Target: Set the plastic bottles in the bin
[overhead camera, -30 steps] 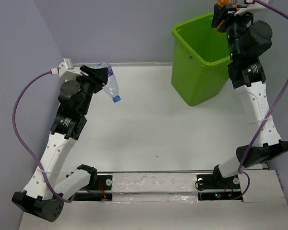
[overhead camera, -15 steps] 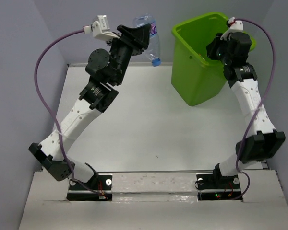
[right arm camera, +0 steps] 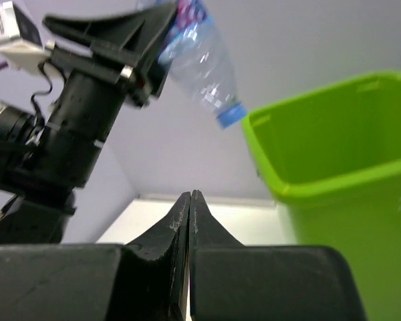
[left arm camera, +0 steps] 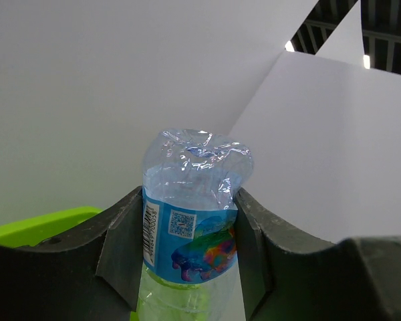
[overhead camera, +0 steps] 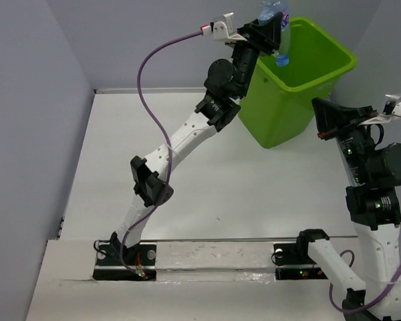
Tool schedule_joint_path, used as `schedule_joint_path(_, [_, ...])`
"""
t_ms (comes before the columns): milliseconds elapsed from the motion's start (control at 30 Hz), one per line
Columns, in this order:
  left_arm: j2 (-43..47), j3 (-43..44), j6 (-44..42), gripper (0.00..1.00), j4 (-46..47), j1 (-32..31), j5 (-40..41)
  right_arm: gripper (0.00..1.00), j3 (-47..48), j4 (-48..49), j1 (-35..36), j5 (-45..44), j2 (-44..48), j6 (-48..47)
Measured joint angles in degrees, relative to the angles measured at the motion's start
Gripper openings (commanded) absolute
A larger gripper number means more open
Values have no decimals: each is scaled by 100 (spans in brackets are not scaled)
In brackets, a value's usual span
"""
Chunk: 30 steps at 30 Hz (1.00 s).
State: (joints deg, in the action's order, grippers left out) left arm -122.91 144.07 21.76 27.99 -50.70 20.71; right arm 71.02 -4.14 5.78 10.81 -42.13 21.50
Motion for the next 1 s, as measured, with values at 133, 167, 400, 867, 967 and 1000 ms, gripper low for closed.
schedule_joint_path(133, [-787, 238, -192, 37, 778, -70, 114, 0, -636, -367, 0, 656, 319, 426])
schedule_joint_path(167, [-984, 273, -227, 44, 979, -72, 144, 0, -697, -455, 0, 780, 372, 487])
schedule_joint_path(400, [-2100, 595, -184, 99, 1714, 0, 199, 0, -721, -782, 31, 1646, 1099, 708])
schedule_joint_path(867, [-1298, -249, -542, 99, 1696, 140, -236, 0, -737, -691, 105, 1989, 721, 831])
schedule_joint_path(967, [-280, -1200, -741, 99, 1480, 129, -334, 0, -734, -684, 105, 1974, 699, 831])
schedule_joint_path(1000, [258, -1683, -813, 99, 1364, 129, -326, 0, -734, -678, 105, 1967, 695, 831])
